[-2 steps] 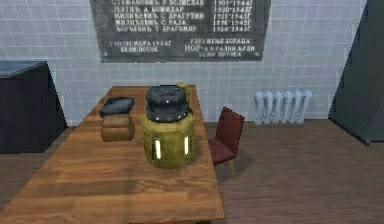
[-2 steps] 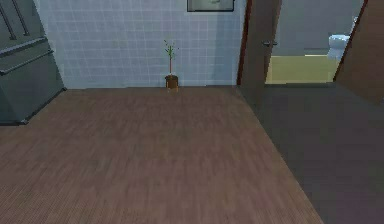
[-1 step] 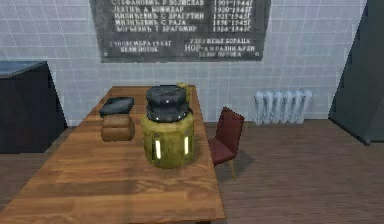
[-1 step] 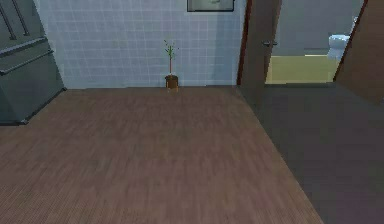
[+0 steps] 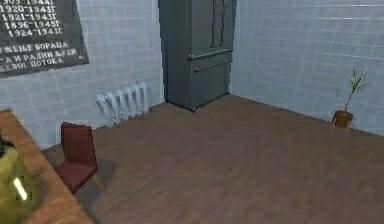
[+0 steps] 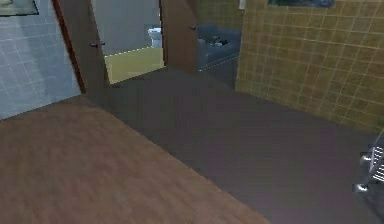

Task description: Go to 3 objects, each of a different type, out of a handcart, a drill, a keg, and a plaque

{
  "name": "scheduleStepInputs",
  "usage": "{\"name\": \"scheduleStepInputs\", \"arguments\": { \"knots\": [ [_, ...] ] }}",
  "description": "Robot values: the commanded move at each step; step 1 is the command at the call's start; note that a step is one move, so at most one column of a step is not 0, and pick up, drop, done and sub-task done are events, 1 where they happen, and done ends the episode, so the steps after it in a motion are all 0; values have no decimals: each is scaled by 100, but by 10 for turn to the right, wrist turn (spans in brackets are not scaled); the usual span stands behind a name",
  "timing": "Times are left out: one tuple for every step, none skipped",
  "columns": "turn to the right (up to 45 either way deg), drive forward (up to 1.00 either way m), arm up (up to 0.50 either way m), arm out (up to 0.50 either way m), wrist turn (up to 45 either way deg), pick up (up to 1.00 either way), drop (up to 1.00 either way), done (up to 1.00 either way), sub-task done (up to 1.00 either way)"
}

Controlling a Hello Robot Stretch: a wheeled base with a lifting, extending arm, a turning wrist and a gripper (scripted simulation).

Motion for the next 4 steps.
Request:
{"name": "scheduleStepInputs", "arguments": {
  "knots": [
    [390,0,0,0,0,0,0,0,0],
    [0,35,0,0,0,0,0,0,0],
    [-450,0,0,0,0,0,0,0,0],
    [-90,0,0,0,0,0,0,0,0]
  ]
}}
